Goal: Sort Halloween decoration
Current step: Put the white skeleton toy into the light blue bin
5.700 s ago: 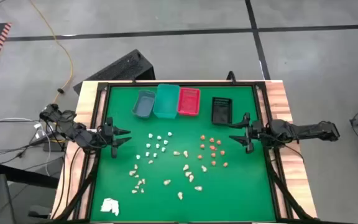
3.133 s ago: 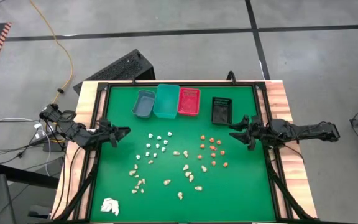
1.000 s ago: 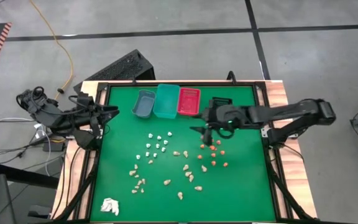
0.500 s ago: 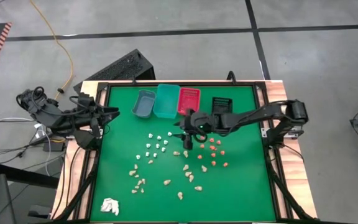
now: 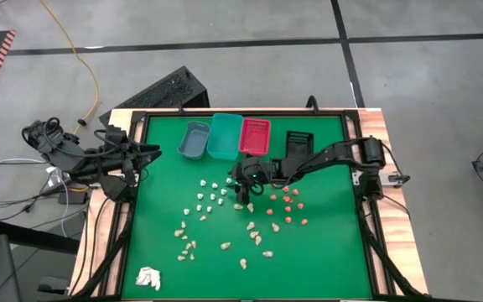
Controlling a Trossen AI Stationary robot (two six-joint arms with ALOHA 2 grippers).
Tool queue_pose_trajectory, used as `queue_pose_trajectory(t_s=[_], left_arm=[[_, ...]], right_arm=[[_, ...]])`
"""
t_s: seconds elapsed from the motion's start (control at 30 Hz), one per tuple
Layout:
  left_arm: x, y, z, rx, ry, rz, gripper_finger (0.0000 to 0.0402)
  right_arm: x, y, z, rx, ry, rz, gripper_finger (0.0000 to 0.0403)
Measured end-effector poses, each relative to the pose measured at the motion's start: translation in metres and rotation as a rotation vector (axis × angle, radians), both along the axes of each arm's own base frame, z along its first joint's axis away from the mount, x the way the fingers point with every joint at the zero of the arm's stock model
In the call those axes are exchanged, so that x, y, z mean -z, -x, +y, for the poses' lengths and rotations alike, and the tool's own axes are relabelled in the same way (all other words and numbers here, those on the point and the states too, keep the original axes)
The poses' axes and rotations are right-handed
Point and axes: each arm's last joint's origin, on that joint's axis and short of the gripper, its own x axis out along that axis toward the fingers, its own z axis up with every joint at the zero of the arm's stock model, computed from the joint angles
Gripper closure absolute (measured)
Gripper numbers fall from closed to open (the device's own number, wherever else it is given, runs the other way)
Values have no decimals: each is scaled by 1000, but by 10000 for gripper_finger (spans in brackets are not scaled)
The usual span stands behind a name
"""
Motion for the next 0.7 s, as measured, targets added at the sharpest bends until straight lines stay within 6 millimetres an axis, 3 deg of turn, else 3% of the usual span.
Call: queue_pose_trajectory(t_s=[0.23, 0.7], left_arm=[[0, 0, 0, 1, 0, 1, 281], [1, 0, 0, 1, -9, 8, 281]], right_arm=[[12, -14, -6, 18, -8, 40, 159], [21, -7, -14, 39, -14, 145, 159]])
